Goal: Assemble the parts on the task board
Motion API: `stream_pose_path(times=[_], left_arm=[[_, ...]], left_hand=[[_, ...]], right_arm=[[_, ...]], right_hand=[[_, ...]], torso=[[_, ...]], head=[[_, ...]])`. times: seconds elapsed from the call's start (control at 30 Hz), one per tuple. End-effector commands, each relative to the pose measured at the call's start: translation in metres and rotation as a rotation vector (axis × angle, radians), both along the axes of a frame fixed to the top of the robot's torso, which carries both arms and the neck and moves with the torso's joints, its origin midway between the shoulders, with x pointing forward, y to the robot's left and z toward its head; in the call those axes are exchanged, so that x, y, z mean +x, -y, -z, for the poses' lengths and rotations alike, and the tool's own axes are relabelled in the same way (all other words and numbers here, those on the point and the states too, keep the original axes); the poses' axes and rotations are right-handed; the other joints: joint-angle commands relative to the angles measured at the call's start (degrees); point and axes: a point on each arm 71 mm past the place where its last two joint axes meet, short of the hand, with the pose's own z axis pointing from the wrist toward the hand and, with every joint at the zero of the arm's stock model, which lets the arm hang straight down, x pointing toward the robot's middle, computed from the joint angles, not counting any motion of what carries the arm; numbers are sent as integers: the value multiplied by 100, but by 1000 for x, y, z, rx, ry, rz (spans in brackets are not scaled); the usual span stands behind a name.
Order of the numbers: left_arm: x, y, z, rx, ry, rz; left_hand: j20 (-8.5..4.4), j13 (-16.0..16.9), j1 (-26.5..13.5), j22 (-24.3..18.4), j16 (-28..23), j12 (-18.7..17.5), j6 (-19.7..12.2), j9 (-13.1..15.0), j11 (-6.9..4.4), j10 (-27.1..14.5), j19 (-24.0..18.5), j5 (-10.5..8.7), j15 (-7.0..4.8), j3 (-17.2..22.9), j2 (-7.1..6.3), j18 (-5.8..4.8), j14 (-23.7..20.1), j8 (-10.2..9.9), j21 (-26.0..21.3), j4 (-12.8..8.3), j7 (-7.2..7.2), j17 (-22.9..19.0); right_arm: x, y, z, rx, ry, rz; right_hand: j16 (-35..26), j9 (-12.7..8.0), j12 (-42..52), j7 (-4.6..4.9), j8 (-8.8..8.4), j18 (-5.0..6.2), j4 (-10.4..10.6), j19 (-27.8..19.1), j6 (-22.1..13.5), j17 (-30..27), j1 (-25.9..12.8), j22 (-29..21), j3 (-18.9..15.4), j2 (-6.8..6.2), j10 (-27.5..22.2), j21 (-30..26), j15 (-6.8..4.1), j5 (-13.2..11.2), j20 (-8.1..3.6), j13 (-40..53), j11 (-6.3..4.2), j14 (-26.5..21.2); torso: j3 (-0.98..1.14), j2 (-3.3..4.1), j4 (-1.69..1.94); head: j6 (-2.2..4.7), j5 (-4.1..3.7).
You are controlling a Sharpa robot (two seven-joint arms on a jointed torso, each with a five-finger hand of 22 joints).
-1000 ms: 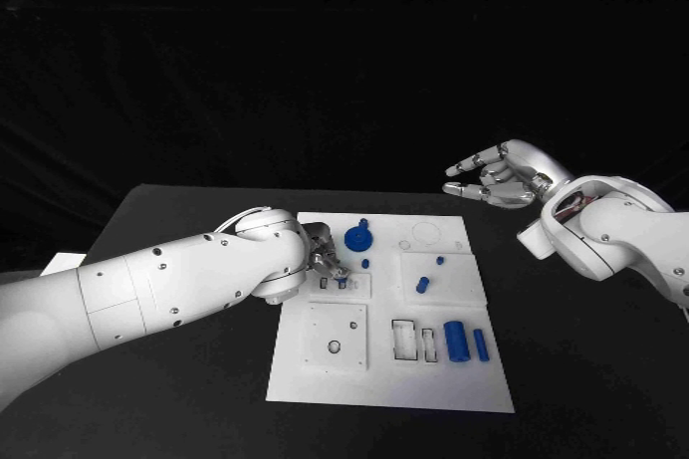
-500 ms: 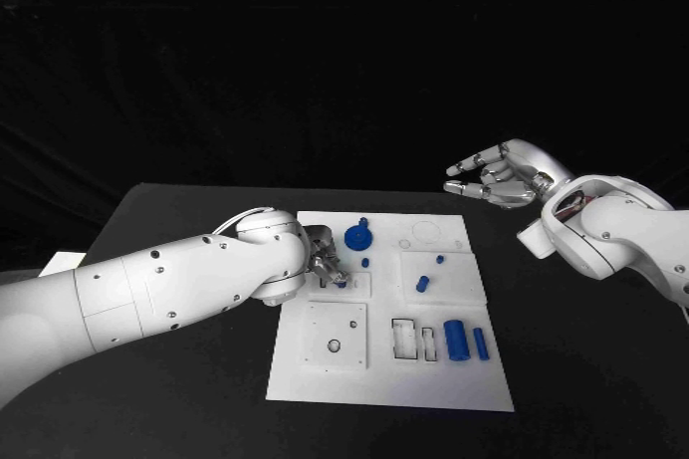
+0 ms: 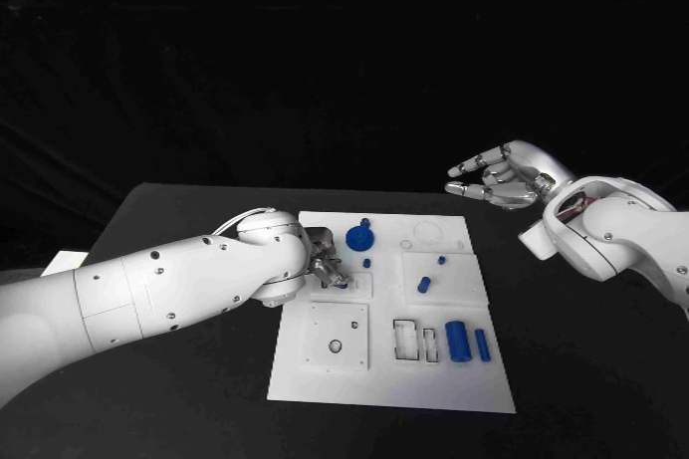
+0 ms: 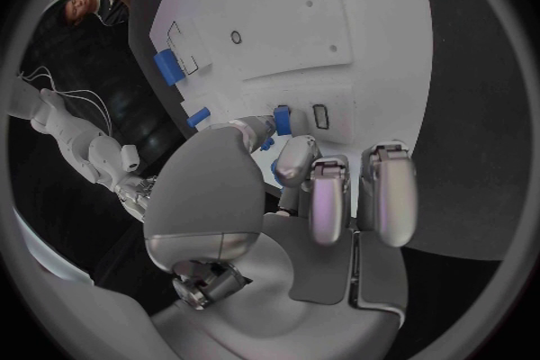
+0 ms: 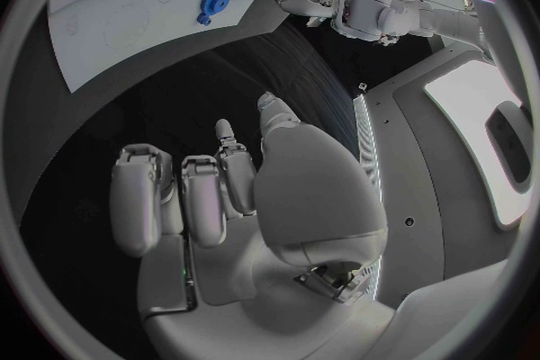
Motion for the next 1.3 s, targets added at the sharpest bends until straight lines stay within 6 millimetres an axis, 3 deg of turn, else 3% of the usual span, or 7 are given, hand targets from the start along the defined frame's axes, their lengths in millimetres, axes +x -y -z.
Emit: stream_pose_path(times=[0.03,0.43,0.7,0.83,0.97,1.3], left_arm=[[-1,-1,4,30,-26,3],[1,-2,9,-8,-116,-39],[3,0,11,-1,-147,-46],[4,0,12,6,-152,-49],[6,0,12,14,-156,-54],[9,3,12,22,-157,-57]], left_hand=[[-18,14,49,636,17,36,21,1,1,33,303,20,1,981,9,-87,603,-6,30,-1030,-16,1509],[-11,-24,-148,557,17,-5,86,-25,5,43,275,1,9,963,63,-70,603,-66,-17,-945,-24,1509],[-26,6,-734,553,17,15,214,-44,-33,60,273,-9,-20,564,72,-67,603,-116,-27,-589,-86,1509],[-37,40,-822,592,17,45,250,-46,-45,79,287,-6,-31,498,81,-75,603,-125,-7,-550,-100,1509],[-42,72,-875,625,17,73,278,-46,-53,97,300,-4,-37,459,88,-82,603,-128,11,-527,-109,1509],[-50,152,-957,688,17,145,340,-43,-68,150,323,-4,-45,386,96,-95,603,-125,45,-499,-128,1509]], right_arm=[[0,-2,1,-2,-4,-17],[0,-3,1,-4,-10,-17],[0,-1,1,-5,-12,-15],[-1,1,1,-7,-13,-10],[-1,3,1,-7,-13,-7],[-3,1,1,-6,-14,-14]], right_hand=[[-28,8,-31,-25,24,33,3,-36,0,719,-57,-5,-41,21,-29,-37,-19,-14,-6,503,-4,426],[-28,8,-31,-25,24,33,3,-36,0,719,-57,-5,-41,21,-29,-37,-19,-14,-6,503,-4,426],[-37,8,-49,-25,22,38,1,-46,-3,704,-60,-31,-50,20,-39,-52,-19,-30,-6,490,-4,423],[-37,7,-51,-24,21,39,-3,-48,-7,706,-67,-37,-68,4,-42,-56,-19,-23,-5,488,-3,423],[-37,7,-51,-24,21,40,-3,-48,-8,706,-68,-38,-70,3,-42,-57,-19,-21,-5,489,-3,423],[-37,7,-51,-24,21,40,-3,-48,-8,706,-68,-38,-70,3,-42,-57,-19,-21,-5,489,-3,423]], torso=[[1,2,0],[9,0,-3],[7,-1,3],[3,-1,1],[12,1,-16],[6,-1,-5]], head=[[-12,11],[-42,21],[-56,11],[-55,14],[-60,22],[-68,14]])
